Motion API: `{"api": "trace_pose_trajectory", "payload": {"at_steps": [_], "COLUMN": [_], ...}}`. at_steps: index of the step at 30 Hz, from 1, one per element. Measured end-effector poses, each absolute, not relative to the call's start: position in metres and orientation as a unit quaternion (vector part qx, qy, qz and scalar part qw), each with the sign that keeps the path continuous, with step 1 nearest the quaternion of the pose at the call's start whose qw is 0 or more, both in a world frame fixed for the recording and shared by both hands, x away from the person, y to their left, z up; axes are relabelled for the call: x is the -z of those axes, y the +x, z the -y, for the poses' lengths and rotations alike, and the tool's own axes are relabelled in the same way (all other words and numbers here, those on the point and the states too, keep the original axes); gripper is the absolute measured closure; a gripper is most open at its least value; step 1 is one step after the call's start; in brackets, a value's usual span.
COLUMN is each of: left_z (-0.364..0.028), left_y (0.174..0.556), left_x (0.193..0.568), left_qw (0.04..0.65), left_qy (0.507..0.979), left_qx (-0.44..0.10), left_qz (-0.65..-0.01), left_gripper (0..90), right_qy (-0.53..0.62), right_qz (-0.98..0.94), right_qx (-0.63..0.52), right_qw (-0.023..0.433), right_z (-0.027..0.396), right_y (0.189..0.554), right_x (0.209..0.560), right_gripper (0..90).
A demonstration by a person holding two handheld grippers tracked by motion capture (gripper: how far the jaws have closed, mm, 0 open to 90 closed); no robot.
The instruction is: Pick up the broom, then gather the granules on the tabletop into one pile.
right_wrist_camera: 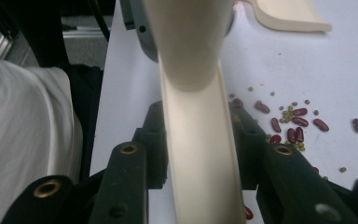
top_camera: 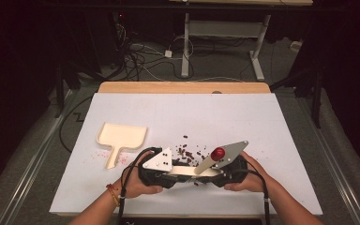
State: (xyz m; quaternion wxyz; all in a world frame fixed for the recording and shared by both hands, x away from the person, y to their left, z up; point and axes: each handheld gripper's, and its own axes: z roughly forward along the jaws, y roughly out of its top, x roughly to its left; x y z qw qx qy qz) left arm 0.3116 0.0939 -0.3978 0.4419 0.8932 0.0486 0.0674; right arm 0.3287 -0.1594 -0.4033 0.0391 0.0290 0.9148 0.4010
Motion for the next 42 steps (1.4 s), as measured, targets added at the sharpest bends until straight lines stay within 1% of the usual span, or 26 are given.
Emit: {"api": "trace_pose_trajectory", "payload": {"at_steps": [1,3,4,5,7,9,12,13,14,16,20,21,24,28,32,35,42], "left_z": [-0.094,-0.097,-0.101,-0.101,-0.109,-0.12,-0.139,-0.153,-0.159,-0.165,-0.185,-0.19,-0.204,-0.219,-0.229,-0.231,-0.225], "left_y": [0.311,0.312,0.311,0.311,0.31,0.308,0.305,0.303,0.302,0.301,0.295,0.293,0.289,0.283,0.28,0.279,0.282], "left_x": [0.398,0.397,0.396,0.396,0.394,0.393,0.394,0.398,0.4,0.403,0.413,0.416,0.421,0.428,0.437,0.441,0.444], "left_qw": [0.443,0.447,0.449,0.449,0.459,0.461,0.455,0.451,0.445,0.441,0.419,0.417,0.415,0.415,0.401,0.395,0.385], "left_qy": [0.891,0.887,0.88,0.88,0.868,0.857,0.848,0.842,0.839,0.836,0.828,0.825,0.816,0.806,0.805,0.806,0.816], "left_qx": [-0.078,-0.092,-0.126,-0.126,-0.148,-0.182,-0.216,-0.234,-0.245,-0.254,-0.286,-0.292,-0.299,-0.304,-0.31,-0.306,-0.303], "left_qz": [-0.058,-0.07,-0.091,-0.091,-0.118,-0.141,-0.165,-0.181,-0.192,-0.204,-0.238,-0.246,-0.27,-0.293,-0.308,-0.317,-0.307], "left_gripper": [55.0,50.1,44.5,38.2,31.9,24.3,23.3,20.5,20.5,20.5,20.5,20.5,20.5,19.5,18.2,16.9,16.7], "right_qy": [0.032,0.033,0.039,0.041,0.062,0.076,0.086,0.096,0.101,0.113,0.137,0.148,0.162,0.191,0.209,0.229,0.247], "right_qz": [-0.913,-0.909,-0.905,-0.903,-0.903,-0.899,-0.897,-0.892,-0.891,-0.885,-0.878,-0.875,-0.87,-0.86,-0.854,-0.847,-0.844], "right_qx": [-0.405,-0.414,-0.42,-0.424,-0.421,-0.425,-0.426,-0.43,-0.431,-0.437,-0.432,-0.432,-0.435,-0.43,-0.428,-0.422,-0.403], "right_qw": [0.047,0.046,0.048,0.056,0.063,0.073,0.083,0.097,0.102,0.113,0.157,0.161,0.167,0.197,0.21,0.229,0.254], "right_z": [0.158,0.159,0.159,0.16,0.163,0.167,0.172,0.177,0.18,0.184,0.194,0.197,0.203,0.213,0.219,0.226,0.227], "right_y": [0.33,0.332,0.333,0.335,0.335,0.337,0.34,0.342,0.344,0.345,0.35,0.352,0.356,0.364,0.368,0.374,0.387], "right_x": [0.403,0.402,0.401,0.4,0.399,0.397,0.395,0.391,0.389,0.386,0.381,0.381,0.381,0.379,0.378,0.379,0.384], "right_gripper": [66.2,66.9,67.2,67.3,67.3,67.4,67.4,67.4,67.4,67.4,67.4,67.4,67.4,67.4,67.4,67.5,67.5]}}
